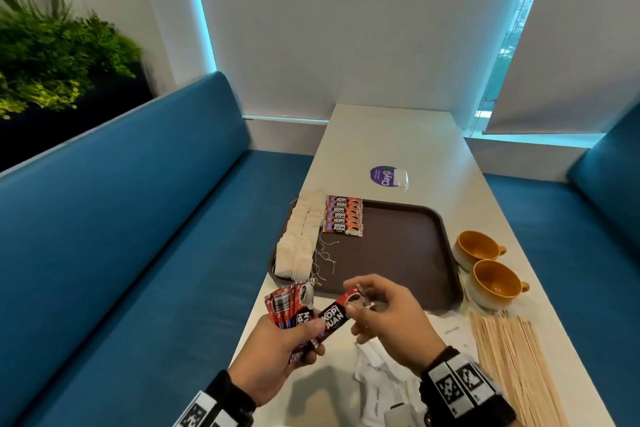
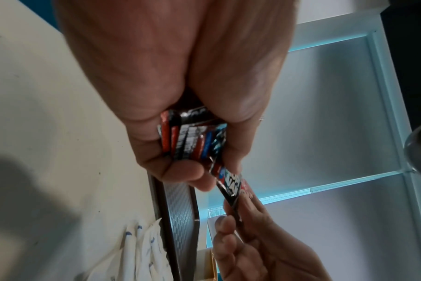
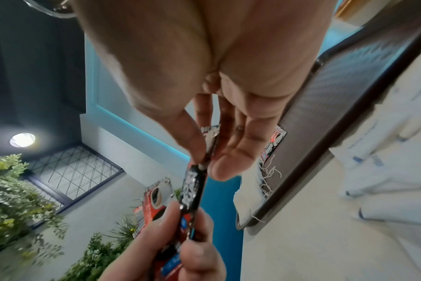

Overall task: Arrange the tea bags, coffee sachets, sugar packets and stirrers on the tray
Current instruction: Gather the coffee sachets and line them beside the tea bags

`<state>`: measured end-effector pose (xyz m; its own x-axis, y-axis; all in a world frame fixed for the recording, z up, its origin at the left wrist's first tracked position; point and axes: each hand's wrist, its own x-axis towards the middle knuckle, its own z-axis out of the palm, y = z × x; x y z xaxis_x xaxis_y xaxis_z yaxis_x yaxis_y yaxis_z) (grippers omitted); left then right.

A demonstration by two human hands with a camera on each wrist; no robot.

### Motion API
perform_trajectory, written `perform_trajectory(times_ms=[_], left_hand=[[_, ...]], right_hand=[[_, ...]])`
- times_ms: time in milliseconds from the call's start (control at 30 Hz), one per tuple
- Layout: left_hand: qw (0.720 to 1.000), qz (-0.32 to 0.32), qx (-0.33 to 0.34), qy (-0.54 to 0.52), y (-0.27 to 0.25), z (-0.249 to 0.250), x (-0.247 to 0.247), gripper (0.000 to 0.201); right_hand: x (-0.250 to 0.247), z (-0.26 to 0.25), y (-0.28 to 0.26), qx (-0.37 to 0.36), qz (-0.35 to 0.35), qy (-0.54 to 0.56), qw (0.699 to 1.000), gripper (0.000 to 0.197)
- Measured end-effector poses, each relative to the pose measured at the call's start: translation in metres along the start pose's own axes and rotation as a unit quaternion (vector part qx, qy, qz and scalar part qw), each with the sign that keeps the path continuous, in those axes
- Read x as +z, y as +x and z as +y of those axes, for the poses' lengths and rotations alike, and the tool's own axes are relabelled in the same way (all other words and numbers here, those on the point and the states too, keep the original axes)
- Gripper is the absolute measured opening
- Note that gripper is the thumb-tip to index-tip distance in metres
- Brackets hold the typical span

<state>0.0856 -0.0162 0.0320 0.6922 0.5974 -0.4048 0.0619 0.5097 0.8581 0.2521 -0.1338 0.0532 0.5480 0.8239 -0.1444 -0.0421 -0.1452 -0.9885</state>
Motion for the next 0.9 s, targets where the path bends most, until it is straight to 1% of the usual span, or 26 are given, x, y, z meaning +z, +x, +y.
perform_trajectory(times_ms=[100,167,267,333,400,467,533,600,667,767,833,900], left_hand=[[0.999,0.022,0.029,-0.013,-0.004,-0.003,0.003,0.014],[0.998,0.037,0.043,-0.036,-0.006,-0.005,0.004,0.019],[0.997,0.033,0.048,-0.057,-0.009,-0.005,0.006,0.028],[0.997,0.027,0.045,-0.049,-0.011,-0.006,0.006,0.025],[0.998,0.021,0.037,-0.054,-0.011,-0.007,0.006,0.020],[0.995,0.002,0.013,-0.096,-0.012,-0.008,0.006,0.021],[0.989,-0.018,-0.013,-0.149,-0.013,-0.008,0.007,0.022],[0.986,-0.022,-0.020,-0.163,-0.012,-0.010,0.008,0.020],[0.992,-0.007,-0.009,-0.123,-0.009,-0.012,0.008,0.018],[0.999,0.015,0.000,-0.044,-0.006,-0.012,0.006,0.015],[0.999,0.012,-0.023,-0.031,-0.003,-0.010,0.003,0.019],[0.998,0.008,-0.055,-0.041,0.001,-0.010,-0.002,0.023]], right_hand=[[-0.003,0.001,-0.016,-0.002,0.023,0.009,1.000,0.020],[-0.006,0.003,-0.025,0.007,0.026,0.009,1.000,0.015],[-0.009,0.009,-0.036,0.027,0.029,0.021,0.999,0.014],[-0.010,0.012,-0.042,0.038,0.026,0.043,0.998,0.016],[-0.012,0.014,-0.047,0.050,0.017,0.082,0.995,0.019],[-0.013,0.015,-0.051,0.068,0.005,0.138,0.988,0.022],[-0.014,0.018,-0.050,0.097,0.004,0.217,0.971,0.031],[-0.015,0.022,-0.047,0.112,0.021,0.264,0.958,0.037],[-0.016,0.027,-0.042,0.108,0.043,0.255,0.960,0.031],[-0.019,0.029,-0.035,0.091,0.068,0.200,0.973,0.023],[-0.023,0.025,-0.029,0.083,0.075,0.173,0.979,0.022],[-0.027,0.020,-0.020,0.079,0.083,0.156,0.981,0.019]])
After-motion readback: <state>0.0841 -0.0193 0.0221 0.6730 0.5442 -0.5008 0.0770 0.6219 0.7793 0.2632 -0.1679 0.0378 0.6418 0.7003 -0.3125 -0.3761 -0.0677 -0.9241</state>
